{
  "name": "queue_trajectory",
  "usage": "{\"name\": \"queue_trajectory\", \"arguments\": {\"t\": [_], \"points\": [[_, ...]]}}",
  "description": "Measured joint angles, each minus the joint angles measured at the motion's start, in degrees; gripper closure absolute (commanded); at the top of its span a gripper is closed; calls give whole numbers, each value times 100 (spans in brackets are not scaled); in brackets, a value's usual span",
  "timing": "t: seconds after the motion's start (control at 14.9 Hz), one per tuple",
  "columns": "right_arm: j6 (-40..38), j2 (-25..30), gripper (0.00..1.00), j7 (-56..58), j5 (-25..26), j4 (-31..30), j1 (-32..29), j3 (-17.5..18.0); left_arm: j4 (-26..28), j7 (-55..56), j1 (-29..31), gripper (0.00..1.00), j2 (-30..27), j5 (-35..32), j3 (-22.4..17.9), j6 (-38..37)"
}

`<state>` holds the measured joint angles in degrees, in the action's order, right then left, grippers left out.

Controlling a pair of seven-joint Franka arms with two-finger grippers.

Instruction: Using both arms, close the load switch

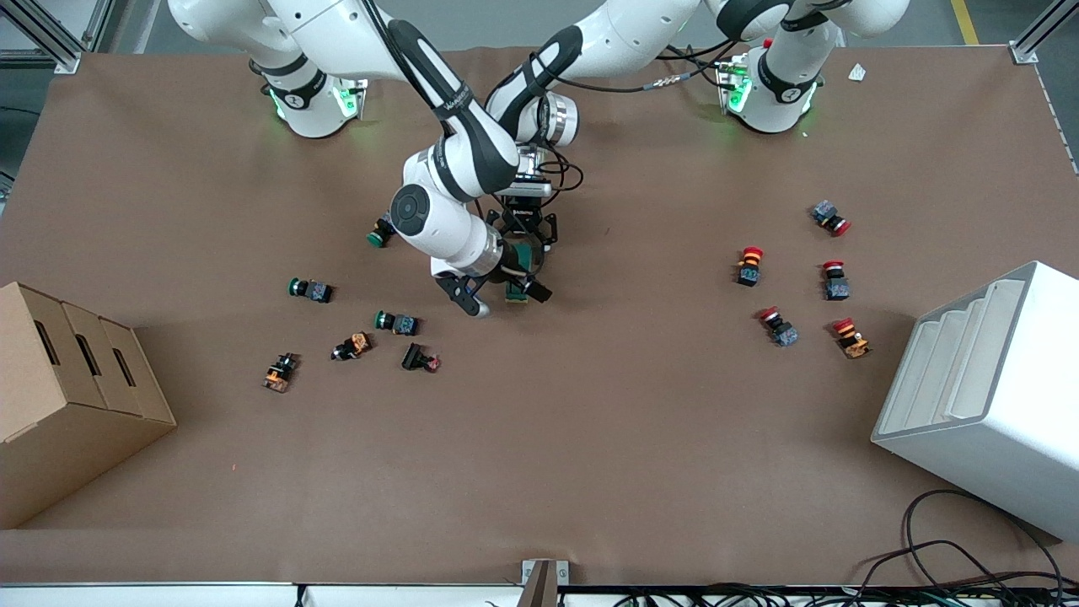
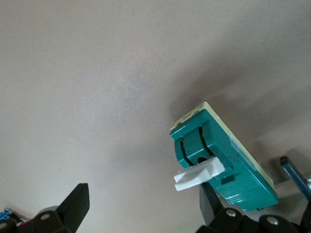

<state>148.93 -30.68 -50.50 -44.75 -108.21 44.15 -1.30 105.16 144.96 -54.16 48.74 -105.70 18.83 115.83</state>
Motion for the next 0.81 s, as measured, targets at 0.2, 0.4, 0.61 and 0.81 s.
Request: {"name": "queue_trajectory", "arguments": {"t": [0.2,0.4,0.61,0.81], "points": [[2,-123,0,25,20,148,-85,-11,0,0,0,1,0,0,0,0],[2,-408,0,36,27,426,-136,-24,-1,0,1,1,1,0,-1,-2],[-8,-593,0,59,46,620,-161,-29,-1,0,1,1,1,0,-1,-3],[-11,-650,0,137,54,659,-179,-29,-2,0,2,1,2,0,-1,-3]]}}
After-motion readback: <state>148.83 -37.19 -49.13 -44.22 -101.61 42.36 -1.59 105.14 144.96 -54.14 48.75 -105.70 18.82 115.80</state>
